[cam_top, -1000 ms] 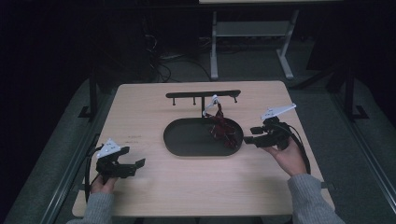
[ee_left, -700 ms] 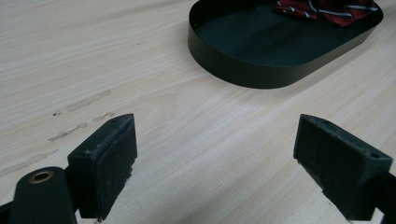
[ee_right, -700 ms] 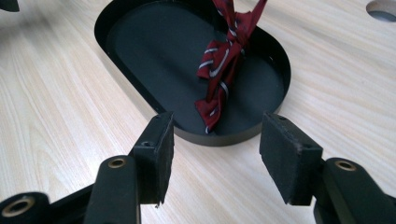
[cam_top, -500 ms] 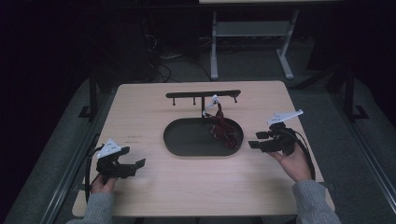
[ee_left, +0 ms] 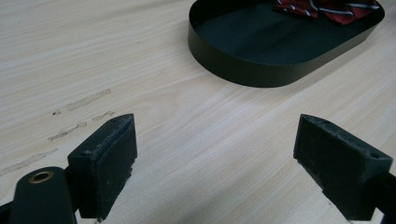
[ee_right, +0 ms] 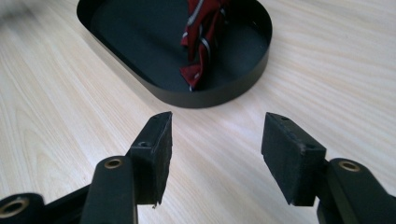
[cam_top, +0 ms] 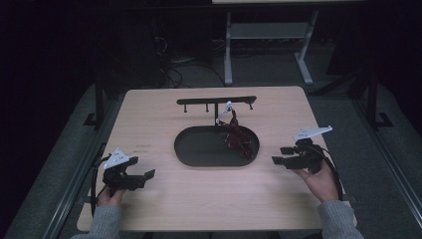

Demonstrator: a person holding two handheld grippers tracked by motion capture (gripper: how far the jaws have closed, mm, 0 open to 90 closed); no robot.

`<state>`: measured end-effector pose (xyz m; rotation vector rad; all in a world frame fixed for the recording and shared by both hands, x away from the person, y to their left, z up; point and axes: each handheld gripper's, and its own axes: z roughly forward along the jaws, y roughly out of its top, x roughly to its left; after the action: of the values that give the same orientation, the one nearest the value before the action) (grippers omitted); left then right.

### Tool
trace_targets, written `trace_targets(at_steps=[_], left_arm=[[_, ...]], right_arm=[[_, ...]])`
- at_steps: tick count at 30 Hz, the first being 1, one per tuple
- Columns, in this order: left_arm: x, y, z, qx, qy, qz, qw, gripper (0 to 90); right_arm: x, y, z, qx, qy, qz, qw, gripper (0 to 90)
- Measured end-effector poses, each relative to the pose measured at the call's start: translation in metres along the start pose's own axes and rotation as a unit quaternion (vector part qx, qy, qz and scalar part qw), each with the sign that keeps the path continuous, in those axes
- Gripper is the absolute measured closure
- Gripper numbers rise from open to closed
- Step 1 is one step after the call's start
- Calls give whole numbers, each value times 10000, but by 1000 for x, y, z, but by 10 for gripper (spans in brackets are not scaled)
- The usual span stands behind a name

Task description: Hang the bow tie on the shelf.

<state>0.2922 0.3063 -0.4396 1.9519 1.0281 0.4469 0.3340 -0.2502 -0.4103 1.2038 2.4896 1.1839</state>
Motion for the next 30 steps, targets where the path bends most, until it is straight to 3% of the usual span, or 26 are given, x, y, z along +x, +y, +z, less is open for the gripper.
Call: trace_targets(at_steps=[14, 30], left_arm=[[0, 0, 0, -3, 3, -9, 10000, 130], [-1, 0, -1, -33, 15, -18, 10000, 130]], right_arm=[[-6, -26, -7, -5, -47, 234, 9997, 399], [-4, -52, -13, -132, -69, 275, 9995, 395]])
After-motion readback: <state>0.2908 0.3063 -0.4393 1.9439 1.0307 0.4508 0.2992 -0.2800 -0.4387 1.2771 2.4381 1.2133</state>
